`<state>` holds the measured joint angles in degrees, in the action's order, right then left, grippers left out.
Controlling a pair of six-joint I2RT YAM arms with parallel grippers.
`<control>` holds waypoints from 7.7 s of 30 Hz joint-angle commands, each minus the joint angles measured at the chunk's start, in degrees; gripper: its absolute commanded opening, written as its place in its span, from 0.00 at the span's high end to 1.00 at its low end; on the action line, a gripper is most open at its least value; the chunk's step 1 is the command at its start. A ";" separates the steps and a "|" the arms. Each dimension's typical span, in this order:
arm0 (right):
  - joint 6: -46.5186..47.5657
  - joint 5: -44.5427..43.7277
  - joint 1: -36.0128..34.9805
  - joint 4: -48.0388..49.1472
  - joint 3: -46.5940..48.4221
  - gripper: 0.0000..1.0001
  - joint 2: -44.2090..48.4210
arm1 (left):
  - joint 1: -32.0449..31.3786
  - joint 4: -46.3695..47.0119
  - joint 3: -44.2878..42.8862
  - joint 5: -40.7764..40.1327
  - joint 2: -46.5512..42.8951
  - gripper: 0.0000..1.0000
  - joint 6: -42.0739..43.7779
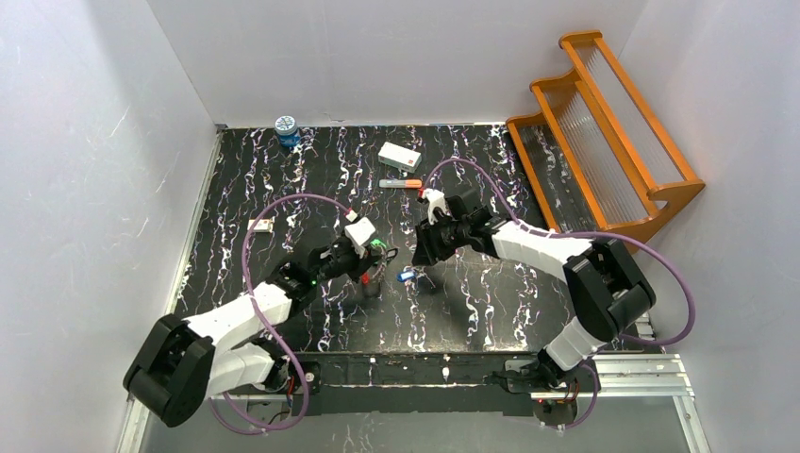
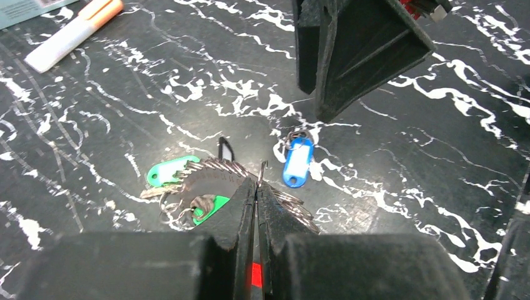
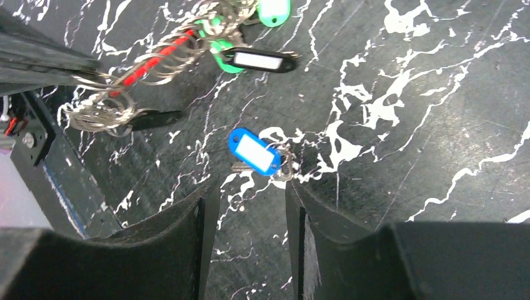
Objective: Put the keys on the keyring
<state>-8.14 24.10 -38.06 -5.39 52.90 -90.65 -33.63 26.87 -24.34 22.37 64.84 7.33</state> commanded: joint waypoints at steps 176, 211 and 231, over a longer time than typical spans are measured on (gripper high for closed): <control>22.32 16.15 -6.00 53.70 -20.73 0.37 10.99 | -0.21 10.50 8.67 11.53 -9.20 1.00 9.71; 20.64 20.79 -5.98 55.89 -16.22 0.99 -0.14 | -0.21 12.33 9.22 13.91 -9.29 1.00 9.63; 44.02 12.75 -5.97 7.23 -5.94 0.99 4.13 | -0.21 12.06 7.95 9.12 -5.54 0.55 6.05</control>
<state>29.85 43.03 -44.12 17.26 46.15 -87.42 -33.61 37.85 -14.72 31.31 58.24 14.31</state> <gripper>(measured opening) 0.033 0.473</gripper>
